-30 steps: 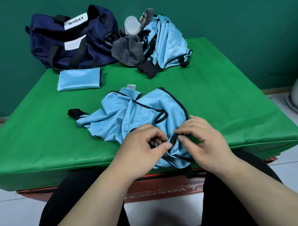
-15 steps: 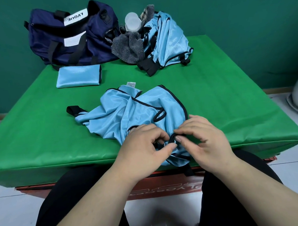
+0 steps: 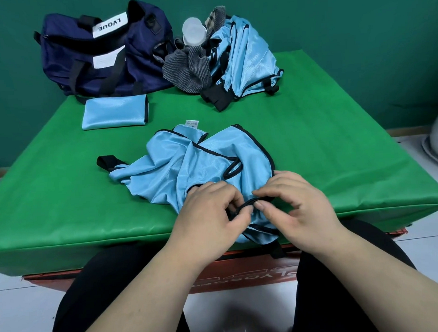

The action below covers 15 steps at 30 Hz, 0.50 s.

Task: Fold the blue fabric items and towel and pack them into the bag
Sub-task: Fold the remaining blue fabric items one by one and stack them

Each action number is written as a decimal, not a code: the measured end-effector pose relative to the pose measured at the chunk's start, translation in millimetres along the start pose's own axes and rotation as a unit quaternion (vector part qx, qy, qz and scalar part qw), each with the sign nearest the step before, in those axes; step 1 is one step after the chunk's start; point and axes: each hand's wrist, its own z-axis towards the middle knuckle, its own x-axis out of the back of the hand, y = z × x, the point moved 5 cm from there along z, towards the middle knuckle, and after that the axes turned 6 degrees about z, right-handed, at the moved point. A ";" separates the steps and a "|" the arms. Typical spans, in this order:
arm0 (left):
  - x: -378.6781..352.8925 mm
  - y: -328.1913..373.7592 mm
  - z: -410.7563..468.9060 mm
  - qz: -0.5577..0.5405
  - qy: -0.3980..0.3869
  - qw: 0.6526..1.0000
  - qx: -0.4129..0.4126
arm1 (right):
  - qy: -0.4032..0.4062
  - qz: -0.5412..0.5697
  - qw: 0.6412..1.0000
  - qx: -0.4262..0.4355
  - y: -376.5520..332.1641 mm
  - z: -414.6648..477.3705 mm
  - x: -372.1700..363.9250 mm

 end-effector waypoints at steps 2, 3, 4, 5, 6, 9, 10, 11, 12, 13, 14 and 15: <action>-0.4 -0.9 0.0 0.002 0.002 1.000 -0.007 | 0.000 -0.003 1.000 -0.007 1.9 0.2 0.4; -0.5 -1.0 0.1 0.004 0.005 1.000 -0.011 | 0.000 -0.003 1.000 -0.009 3.0 0.3 0.7; -0.7 -1.0 0.3 0.005 0.007 1.000 -0.015 | 0.000 -0.002 1.000 -0.011 4.1 0.3 0.7; -1.1 -1.2 0.2 0.007 0.008 1.000 -0.018 | -0.001 0.003 1.000 -0.013 5.2 0.3 0.8; -1.8 -1.5 0.2 0.008 0.008 1.000 -0.021 | -0.002 0.009 1.000 -0.014 6.2 0.3 1.1; -2.1 -2.6 -0.1 0.008 0.005 1.000 -0.027 | -0.005 0.016 1.000 -0.013 7.3 -0.5 1.9; -2.0 -2.5 0.1 0.009 0.004 1.000 -0.029 | -0.007 0.013 1.000 -0.013 7.4 -0.6 1.9; -1.7 -2.5 0.2 0.010 0.003 1.000 -0.030 | -0.010 0.011 1.000 -0.014 7.6 -0.8 1.8; -1.4 -2.5 0.4 0.011 0.003 1.000 -0.029 | -0.014 0.009 1.000 -0.017 8.0 -0.8 1.8; -1.0 -2.5 0.4 0.012 0.005 1.000 -0.028 | -0.018 0.007 1.000 -0.019 8.4 -1.1 1.9; -0.8 -2.8 0.5 0.015 0.006 0.999 -0.027 | -0.023 0.005 0.999 -0.022 9.0 -1.3 1.9; -0.5 -2.9 0.5 0.019 0.005 0.999 -0.027 | -0.028 0.002 0.999 -0.025 9.6 -1.6 2.0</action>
